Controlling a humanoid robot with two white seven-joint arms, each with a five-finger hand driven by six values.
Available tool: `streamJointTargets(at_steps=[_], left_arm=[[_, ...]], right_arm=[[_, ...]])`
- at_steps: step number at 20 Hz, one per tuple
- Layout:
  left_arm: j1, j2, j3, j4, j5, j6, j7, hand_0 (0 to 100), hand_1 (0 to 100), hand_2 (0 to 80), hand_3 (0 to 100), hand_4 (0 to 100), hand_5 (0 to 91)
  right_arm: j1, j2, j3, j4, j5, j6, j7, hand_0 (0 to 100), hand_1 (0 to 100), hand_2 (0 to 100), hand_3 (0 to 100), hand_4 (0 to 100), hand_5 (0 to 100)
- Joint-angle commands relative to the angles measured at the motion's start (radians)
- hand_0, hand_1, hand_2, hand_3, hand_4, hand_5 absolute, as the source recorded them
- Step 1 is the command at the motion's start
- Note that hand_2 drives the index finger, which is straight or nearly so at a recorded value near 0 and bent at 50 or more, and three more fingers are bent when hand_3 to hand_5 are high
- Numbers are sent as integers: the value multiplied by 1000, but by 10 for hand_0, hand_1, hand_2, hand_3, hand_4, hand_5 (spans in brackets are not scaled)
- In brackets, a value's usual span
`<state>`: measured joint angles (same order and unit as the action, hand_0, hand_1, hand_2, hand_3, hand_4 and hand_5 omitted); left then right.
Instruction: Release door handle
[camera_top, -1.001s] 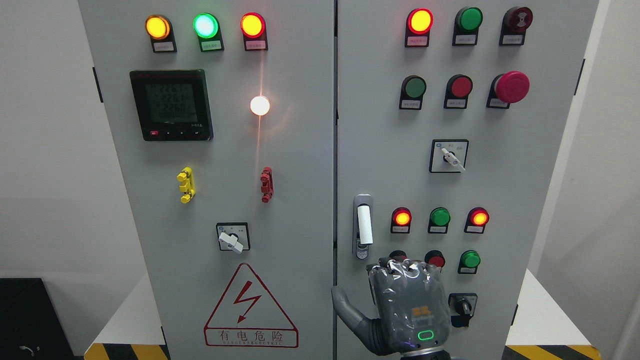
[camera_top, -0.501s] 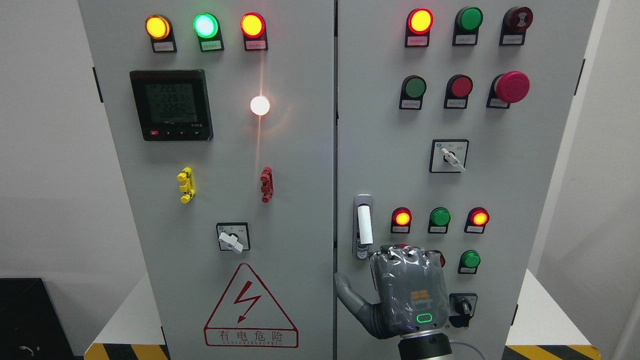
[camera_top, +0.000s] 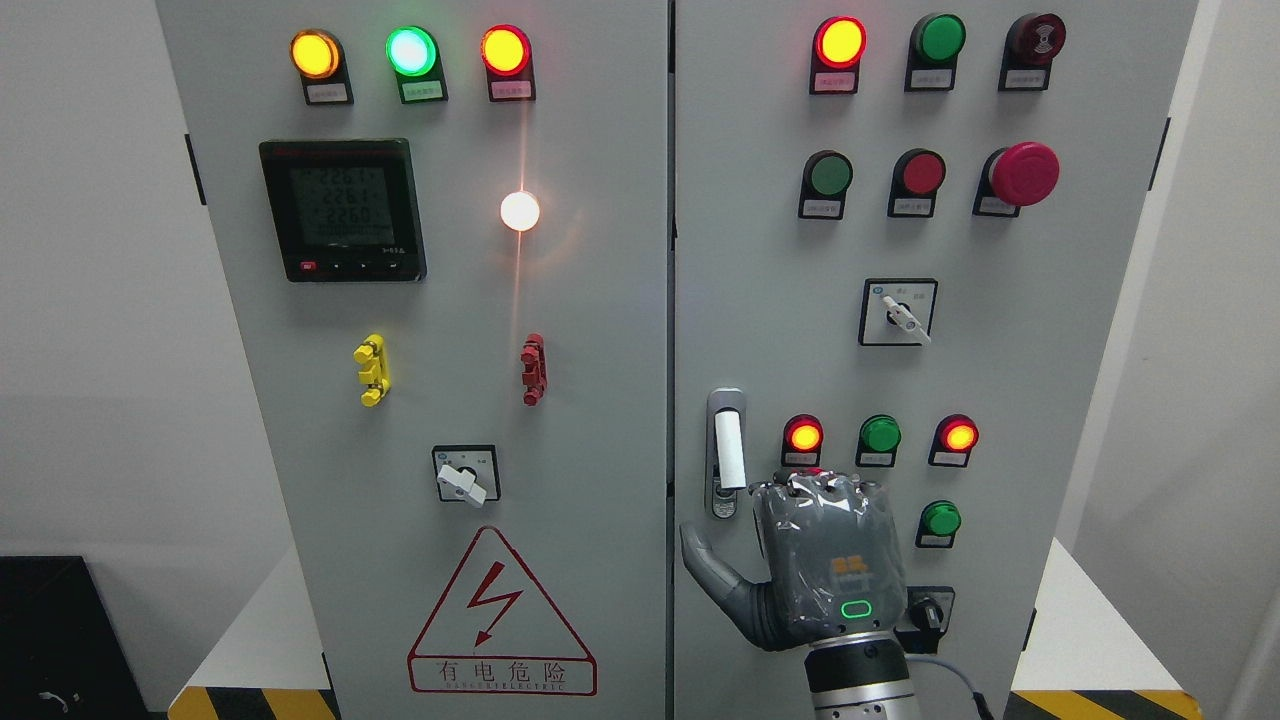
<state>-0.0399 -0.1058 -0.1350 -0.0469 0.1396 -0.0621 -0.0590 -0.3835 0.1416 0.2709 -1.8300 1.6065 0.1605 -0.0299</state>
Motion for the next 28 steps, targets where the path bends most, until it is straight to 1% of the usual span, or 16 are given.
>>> streamJointTargets(at_steps=[1,6,18,22,28], left_arm=[[0,0,0,1,0,-1,-1,120,556,0,0,0,0],[0,0,0,-1,0,-1,-1,120,556,0,0,0,0],[0,0,0,-1,0,-1,-1,120,556,0,0,0,0],[0,0,0,-1,0,-1,-1,120,556,0,0,0,0],[0,0,0,1,0,-1,-1,120,556,0,0,0,0]], right_arm=[[-12,1,-24,29,0,4,1,275,177,1000,1000,1000,1000],[-23,1,-25,38,0,4,1,273,225,1000,1000,1000,1000],[-29,1,-25,43,-2,4,1,283,225,1000,1000,1000,1000],[-49,3,-25,54,-3,4,2,290,222,1000,1000,1000,1000],[-52,3,-32,61,-3,4,1,309,217,1000,1000,1000,1000]])
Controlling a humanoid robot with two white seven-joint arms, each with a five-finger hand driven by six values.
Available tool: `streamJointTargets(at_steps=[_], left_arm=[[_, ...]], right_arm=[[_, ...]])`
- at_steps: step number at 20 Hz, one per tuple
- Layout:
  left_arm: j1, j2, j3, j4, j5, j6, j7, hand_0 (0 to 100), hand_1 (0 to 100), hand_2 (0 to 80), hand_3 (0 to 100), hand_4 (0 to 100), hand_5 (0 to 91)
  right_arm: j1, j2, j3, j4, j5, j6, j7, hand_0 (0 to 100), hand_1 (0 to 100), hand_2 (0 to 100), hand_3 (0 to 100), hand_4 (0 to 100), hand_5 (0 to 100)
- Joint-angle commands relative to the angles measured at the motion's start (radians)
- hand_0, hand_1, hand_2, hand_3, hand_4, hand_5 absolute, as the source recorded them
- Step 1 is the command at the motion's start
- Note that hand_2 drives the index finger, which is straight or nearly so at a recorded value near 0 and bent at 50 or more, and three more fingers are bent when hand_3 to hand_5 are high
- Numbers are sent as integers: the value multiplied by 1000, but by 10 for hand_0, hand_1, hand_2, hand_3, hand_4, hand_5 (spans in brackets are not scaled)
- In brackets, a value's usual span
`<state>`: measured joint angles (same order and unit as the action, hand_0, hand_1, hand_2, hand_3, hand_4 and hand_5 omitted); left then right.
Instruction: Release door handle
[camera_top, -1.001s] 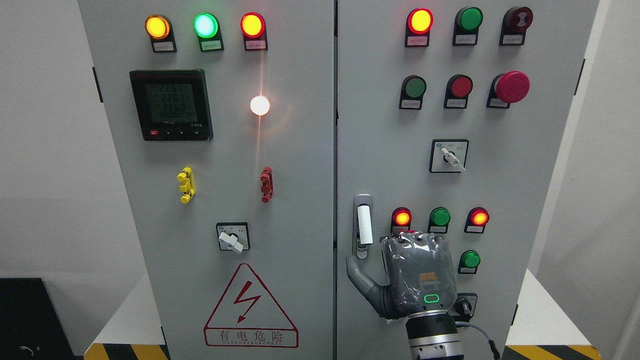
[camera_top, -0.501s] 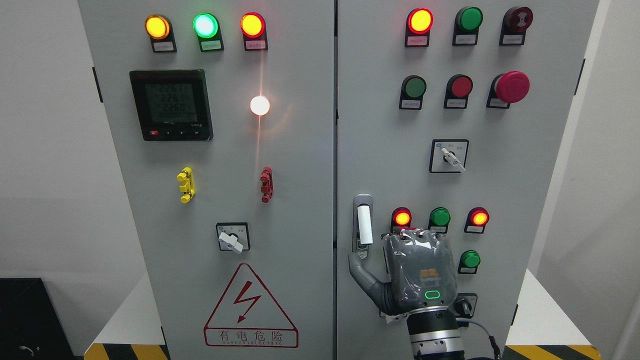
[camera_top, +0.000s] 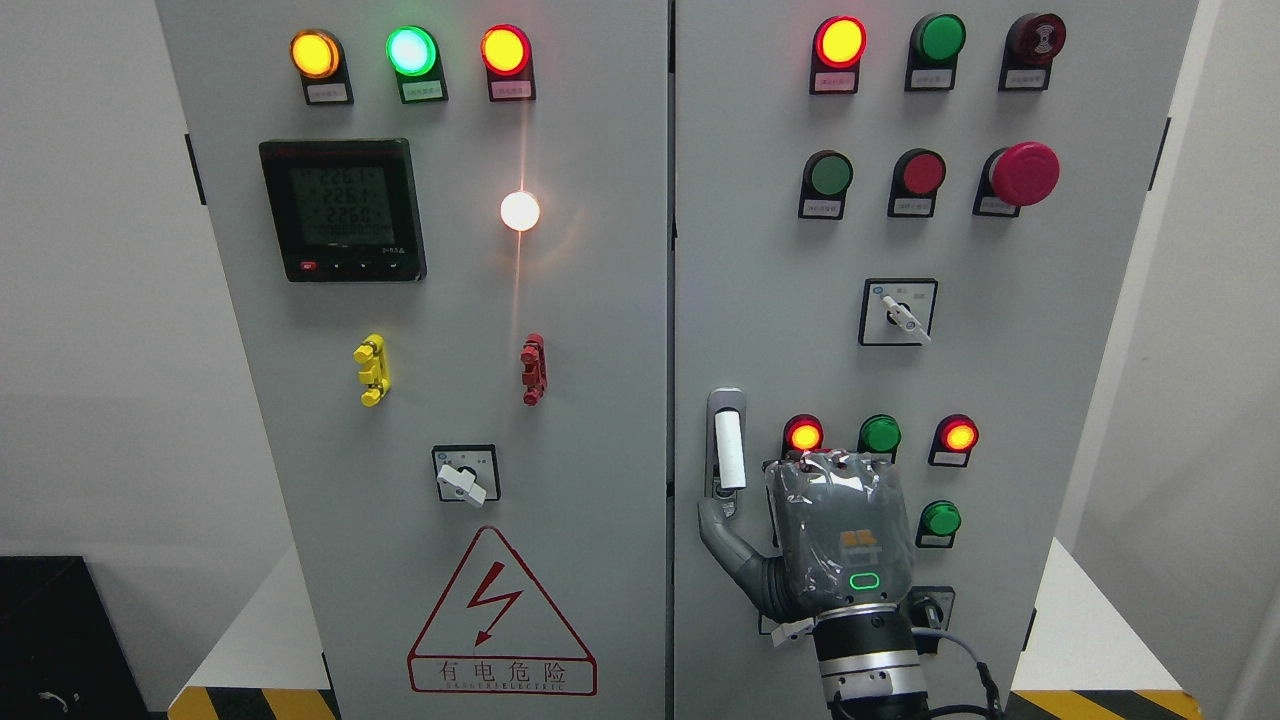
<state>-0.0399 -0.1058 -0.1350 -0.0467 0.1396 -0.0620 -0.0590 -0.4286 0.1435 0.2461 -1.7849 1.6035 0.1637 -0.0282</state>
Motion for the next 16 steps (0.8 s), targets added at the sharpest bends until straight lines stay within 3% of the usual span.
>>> streamJointTargets(at_steps=[1,16], left_arm=[[0,0,0,-1,0,-1,-1,120,556,0,0,0,0],[0,0,0,-1,0,-1,-1,120,556,0,0,0,0]], right_arm=[[-13,1,-7,19,-1,0,-1,313,216,1000,1000,1000,1000],[-21,1,-7,25,-1,2,-1,370,207,1000,1000,1000,1000]])
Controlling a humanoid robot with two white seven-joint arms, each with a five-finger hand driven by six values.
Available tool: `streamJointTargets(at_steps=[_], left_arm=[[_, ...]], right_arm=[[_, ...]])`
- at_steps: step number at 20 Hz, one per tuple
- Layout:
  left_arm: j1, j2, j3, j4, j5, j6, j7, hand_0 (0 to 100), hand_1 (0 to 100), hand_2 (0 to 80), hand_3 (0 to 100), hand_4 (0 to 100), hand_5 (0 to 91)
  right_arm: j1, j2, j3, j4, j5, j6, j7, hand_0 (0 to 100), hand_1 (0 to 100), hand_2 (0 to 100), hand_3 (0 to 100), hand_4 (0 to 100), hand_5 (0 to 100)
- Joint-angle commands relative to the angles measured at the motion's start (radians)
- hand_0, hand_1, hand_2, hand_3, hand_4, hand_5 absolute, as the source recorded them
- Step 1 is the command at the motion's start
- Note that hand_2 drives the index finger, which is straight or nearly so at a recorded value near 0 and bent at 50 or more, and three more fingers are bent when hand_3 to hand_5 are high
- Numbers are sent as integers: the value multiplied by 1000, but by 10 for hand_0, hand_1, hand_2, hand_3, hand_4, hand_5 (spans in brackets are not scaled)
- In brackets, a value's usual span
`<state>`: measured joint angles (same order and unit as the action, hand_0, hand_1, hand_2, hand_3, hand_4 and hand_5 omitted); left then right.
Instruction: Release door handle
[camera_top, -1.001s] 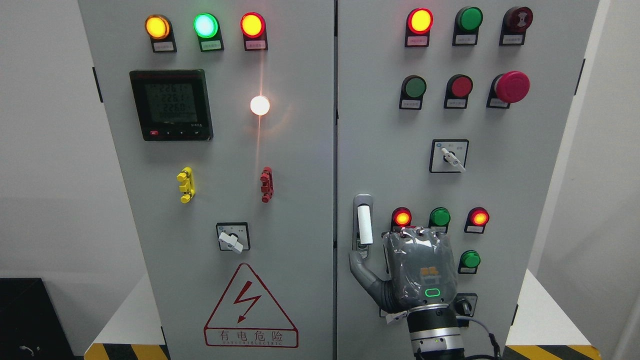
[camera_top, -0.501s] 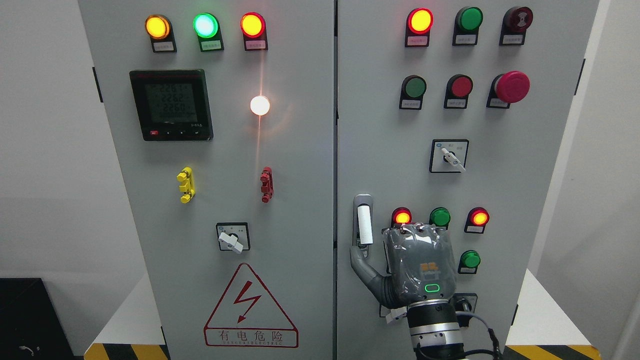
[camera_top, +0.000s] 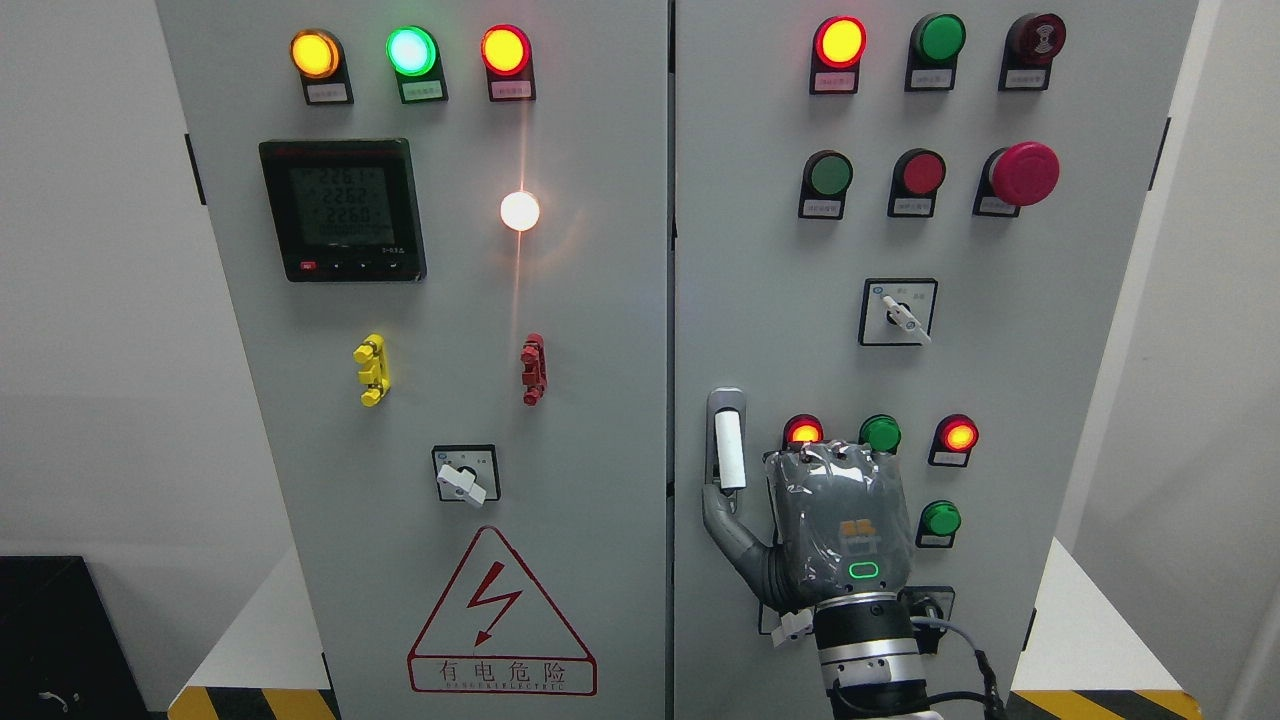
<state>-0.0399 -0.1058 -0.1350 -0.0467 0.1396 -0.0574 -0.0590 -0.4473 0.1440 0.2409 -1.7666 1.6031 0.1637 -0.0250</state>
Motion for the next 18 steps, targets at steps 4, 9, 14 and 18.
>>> streamJointTargets(at_steps=[4,9,14,18], left_arm=[[0,0,0,1,0,-5,-1,120,556,0,0,0,0],[0,0,0,-1,0,-5,-1,120,556,0,0,0,0],[0,0,0,1,0,-5,-1,120,556,0,0,0,0],[0,0,0,1,0,-5,-1,120,556,0,0,0,0]], right_arm=[[-4,0,-2,9,0,0,-4,379,206,1000,1000,1000,1000],[-4,0,-2,9,0,0,-3,384,212,1000,1000,1000,1000],[-8,2,-2,9,0,0,-4,389,213,1000,1000,1000,1000],[-10,2,0,12,0,0,-4,393,212,1000,1000,1000,1000]])
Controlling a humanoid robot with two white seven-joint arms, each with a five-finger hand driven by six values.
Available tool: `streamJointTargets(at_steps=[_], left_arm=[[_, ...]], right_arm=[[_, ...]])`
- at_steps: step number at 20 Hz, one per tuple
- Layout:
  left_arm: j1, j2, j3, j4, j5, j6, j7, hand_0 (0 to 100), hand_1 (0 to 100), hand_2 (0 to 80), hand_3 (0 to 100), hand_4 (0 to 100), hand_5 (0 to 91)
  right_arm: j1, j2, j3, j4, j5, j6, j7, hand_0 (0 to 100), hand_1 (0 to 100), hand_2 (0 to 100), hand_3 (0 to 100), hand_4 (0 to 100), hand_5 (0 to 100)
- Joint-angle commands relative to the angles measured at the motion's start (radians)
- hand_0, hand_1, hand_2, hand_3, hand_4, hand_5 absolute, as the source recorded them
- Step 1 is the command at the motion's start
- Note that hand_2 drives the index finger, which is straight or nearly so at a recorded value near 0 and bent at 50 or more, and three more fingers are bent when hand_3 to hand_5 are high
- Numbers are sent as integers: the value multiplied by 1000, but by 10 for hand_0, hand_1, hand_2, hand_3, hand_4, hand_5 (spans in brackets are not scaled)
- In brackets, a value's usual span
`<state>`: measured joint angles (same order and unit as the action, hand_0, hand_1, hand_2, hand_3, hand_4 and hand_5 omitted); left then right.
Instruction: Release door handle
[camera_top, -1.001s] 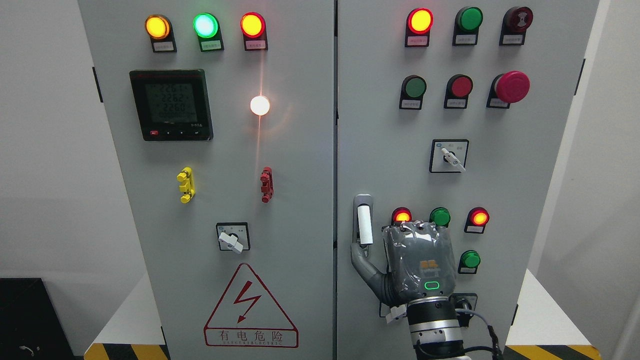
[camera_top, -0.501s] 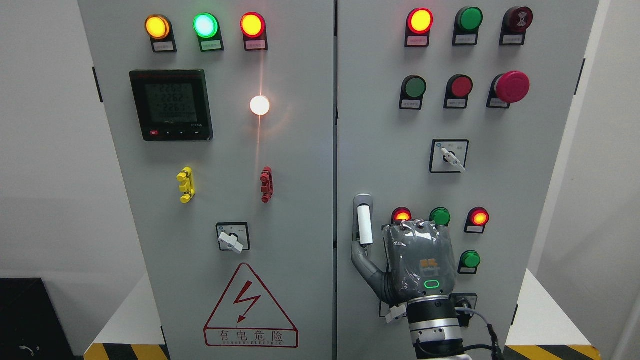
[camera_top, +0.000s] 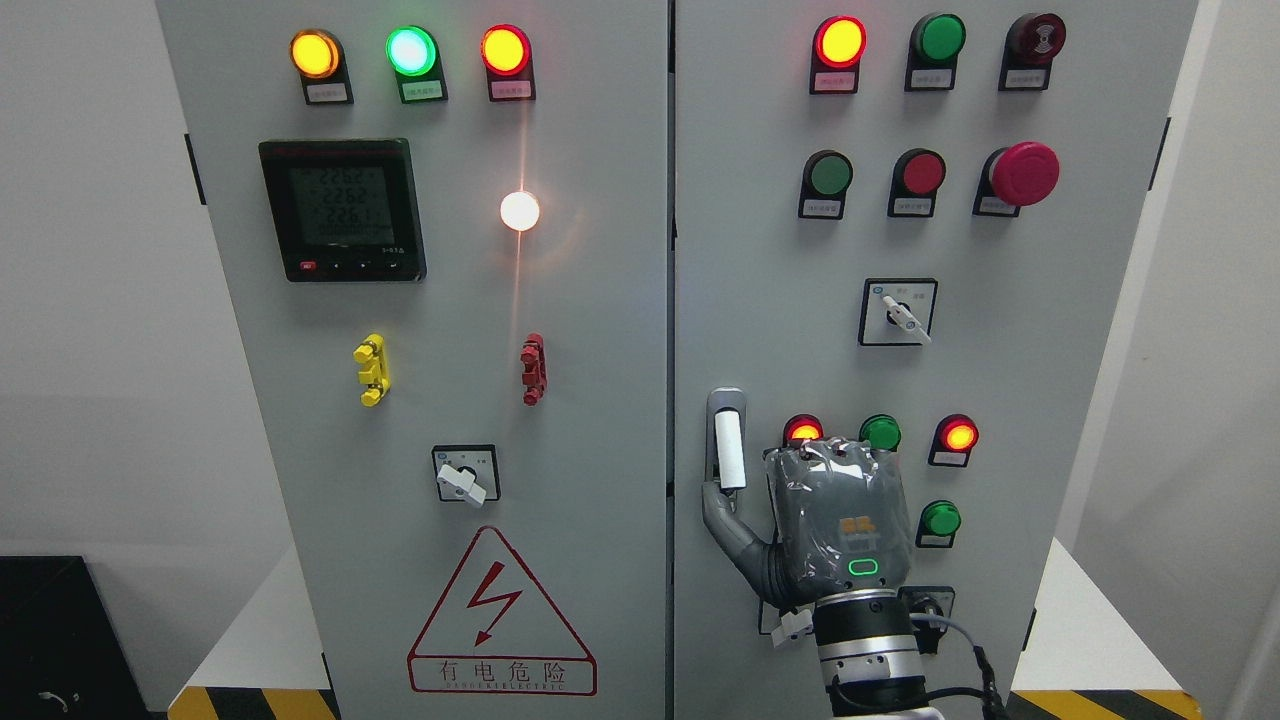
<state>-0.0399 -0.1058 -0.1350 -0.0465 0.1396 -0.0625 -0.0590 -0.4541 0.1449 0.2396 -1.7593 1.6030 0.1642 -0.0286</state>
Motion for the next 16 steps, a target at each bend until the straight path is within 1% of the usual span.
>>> streamJointTargets(at_steps=[1,16], left_arm=[[0,0,0,0,0,0,-1,120,556,0,0,0,0],[0,0,0,-1,0,0,-1,120,556,0,0,0,0]], right_arm=[[-3,1,0,4,-2,0,1,393,214,1000,1000,1000,1000],[-9,1,0,11,-2,0,-1,413,213,1000,1000,1000,1000]])
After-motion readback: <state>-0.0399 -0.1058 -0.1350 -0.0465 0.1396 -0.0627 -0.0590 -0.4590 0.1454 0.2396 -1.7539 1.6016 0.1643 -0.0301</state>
